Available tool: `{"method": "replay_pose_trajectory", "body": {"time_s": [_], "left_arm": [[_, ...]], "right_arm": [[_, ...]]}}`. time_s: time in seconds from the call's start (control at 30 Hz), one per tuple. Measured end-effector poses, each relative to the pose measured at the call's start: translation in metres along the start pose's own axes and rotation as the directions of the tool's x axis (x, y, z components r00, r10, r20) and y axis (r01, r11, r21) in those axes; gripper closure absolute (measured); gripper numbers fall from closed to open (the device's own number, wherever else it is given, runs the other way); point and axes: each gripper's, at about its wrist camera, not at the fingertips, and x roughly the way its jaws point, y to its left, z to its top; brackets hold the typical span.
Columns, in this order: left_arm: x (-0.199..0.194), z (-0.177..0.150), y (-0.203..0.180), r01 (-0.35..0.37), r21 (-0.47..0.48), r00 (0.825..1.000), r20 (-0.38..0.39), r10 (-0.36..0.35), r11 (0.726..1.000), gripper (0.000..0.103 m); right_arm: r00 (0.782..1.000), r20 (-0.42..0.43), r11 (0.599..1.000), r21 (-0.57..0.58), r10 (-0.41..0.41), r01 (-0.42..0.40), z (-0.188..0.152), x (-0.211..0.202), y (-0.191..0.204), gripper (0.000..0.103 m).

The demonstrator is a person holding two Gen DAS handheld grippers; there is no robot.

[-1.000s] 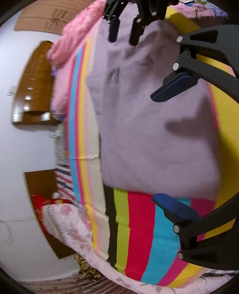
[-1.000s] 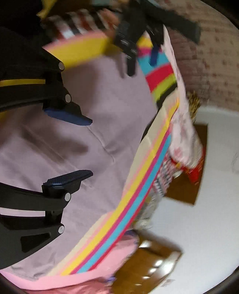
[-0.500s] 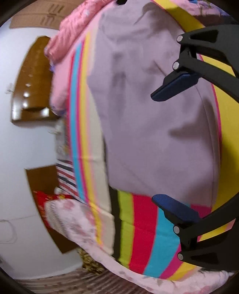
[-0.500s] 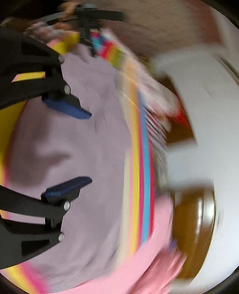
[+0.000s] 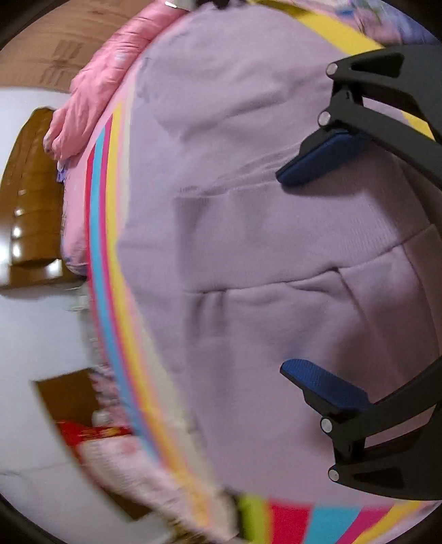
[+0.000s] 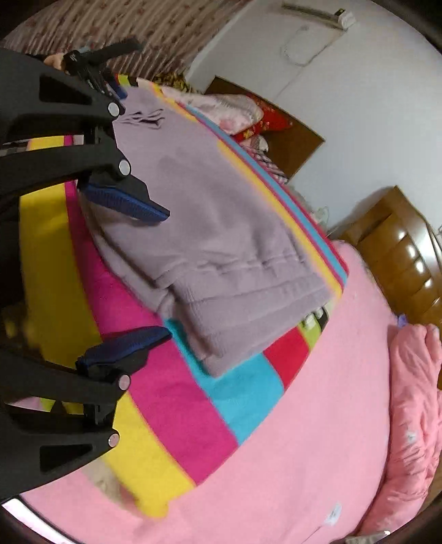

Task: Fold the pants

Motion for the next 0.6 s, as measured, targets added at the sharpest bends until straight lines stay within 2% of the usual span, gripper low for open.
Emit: {"method": "replay_pose_trajectory", "body": {"time_s": [0.1, 0.3, 0.43, 0.53, 0.6], "left_arm": [[0.0, -0.001, -0.001, -0.003, 0.03, 1.0, -0.003, 0.003, 1.0, 0.001], [0.001, -0.004, 0.0, -0.003, 0.013, 1.0, -0.005, 0.003, 1.0, 0.001], [0.002, -0.001, 0.002, 0.004, 0.018, 1.0, 0.002, -0.004, 1.0, 0.001], [0.0, -0.005, 0.0, 0.004, 0.017, 1.0, 0.01, -0.004, 1.0, 0.001], [-0.001, -0.006, 0.0, 0.006, 0.019, 1.0, 0.016, -0.007, 1.0, 0.001]], "right_arm": [[1.0, -0.007, 1.0, 0.017, 0.0, 0.0, 0.003, 0.002, 0.0, 0.038], [0.998, -0.058, 1.0, 0.021, 0.011, -0.01, 0.01, 0.011, 0.008, 0.036], [0.997, -0.042, 0.987, 0.147, 0.069, -0.062, 0.017, 0.012, -0.006, 0.037], [1.0, -0.021, 0.989, 0.15, 0.022, -0.018, 0.016, 0.014, 0.002, 0.036], [1.0, -0.006, 0.989, 0.15, -0.016, 0.016, 0.013, 0.014, 0.003, 0.048]]}}
